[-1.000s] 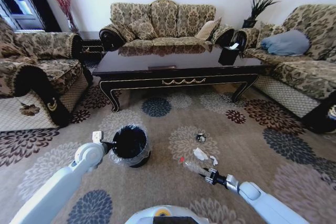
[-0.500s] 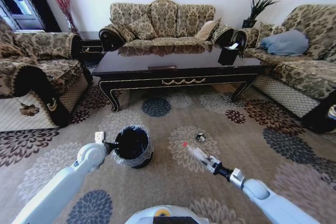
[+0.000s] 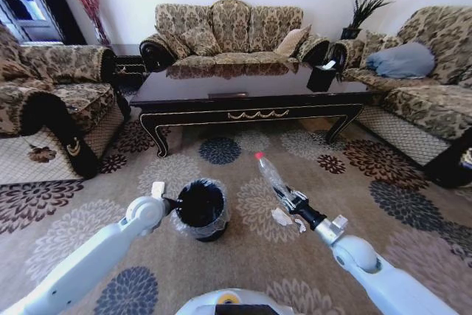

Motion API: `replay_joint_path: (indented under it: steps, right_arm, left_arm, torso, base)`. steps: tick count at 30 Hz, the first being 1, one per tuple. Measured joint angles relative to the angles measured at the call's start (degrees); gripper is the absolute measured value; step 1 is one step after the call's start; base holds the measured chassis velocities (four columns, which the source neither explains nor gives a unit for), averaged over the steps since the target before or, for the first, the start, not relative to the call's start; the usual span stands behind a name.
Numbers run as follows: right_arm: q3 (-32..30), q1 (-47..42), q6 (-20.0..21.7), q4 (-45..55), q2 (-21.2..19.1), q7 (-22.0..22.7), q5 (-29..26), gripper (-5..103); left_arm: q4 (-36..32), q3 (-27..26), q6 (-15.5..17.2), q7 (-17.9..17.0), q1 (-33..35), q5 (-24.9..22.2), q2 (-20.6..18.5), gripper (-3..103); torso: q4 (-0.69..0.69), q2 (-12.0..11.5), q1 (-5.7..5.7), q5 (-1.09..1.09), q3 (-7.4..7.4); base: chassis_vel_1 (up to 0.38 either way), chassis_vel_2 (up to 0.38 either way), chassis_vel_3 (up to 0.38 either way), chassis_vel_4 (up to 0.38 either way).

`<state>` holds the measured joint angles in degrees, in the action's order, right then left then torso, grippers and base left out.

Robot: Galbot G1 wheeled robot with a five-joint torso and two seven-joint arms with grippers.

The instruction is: Move to the front of the table and pick up the trash from the floor, then place it into the trash bin.

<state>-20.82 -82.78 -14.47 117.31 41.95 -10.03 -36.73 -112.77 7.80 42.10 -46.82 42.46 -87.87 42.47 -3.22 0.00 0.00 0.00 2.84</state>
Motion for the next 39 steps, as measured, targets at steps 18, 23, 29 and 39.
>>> replay_joint_path:
  steps: [18, 23, 29, 39]
  right_arm:
    - [2.57, -2.46, 1.61, 5.33, 0.1, 0.09, 2.79, 26]
    - [2.45, -4.23, 1.28, 4.06, 1.24, 0.06, 4.76, 26]
    - [1.67, -6.05, 1.25, 4.35, 0.96, -0.68, 4.92, 38]
    - [1.44, -6.53, 1.28, 4.02, 1.98, -1.2, 5.46, 71]
  left_arm:
    - [2.16, 18.39, 0.02, -7.27, -13.99, -6.41, 11.81, 0]
    - [2.59, 19.55, 0.02, -7.66, -15.59, -6.73, 13.06, 0]
    - [1.87, 19.94, 0.04, -7.8, -15.48, -6.61, 13.13, 0]
    - [2.34, 19.49, 0.04, -8.7, -16.23, -6.56, 14.42, 0]
  torso:
    - [-0.01, 0.0, 0.0, 0.01, 0.0]
    - [0.01, 0.0, 0.0, 0.01, 0.0]
    - [0.01, 0.0, 0.0, 0.0, 0.0]
    - [0.0, 0.0, 0.0, 0.0, 0.0]
  base:
    - [0.0, 0.0, 0.0, 0.0]
    - [0.0, 0.0, 0.0, 0.0]
    - [0.0, 0.0, 0.0, 0.0]
    - [0.0, 0.0, 0.0, 0.0]
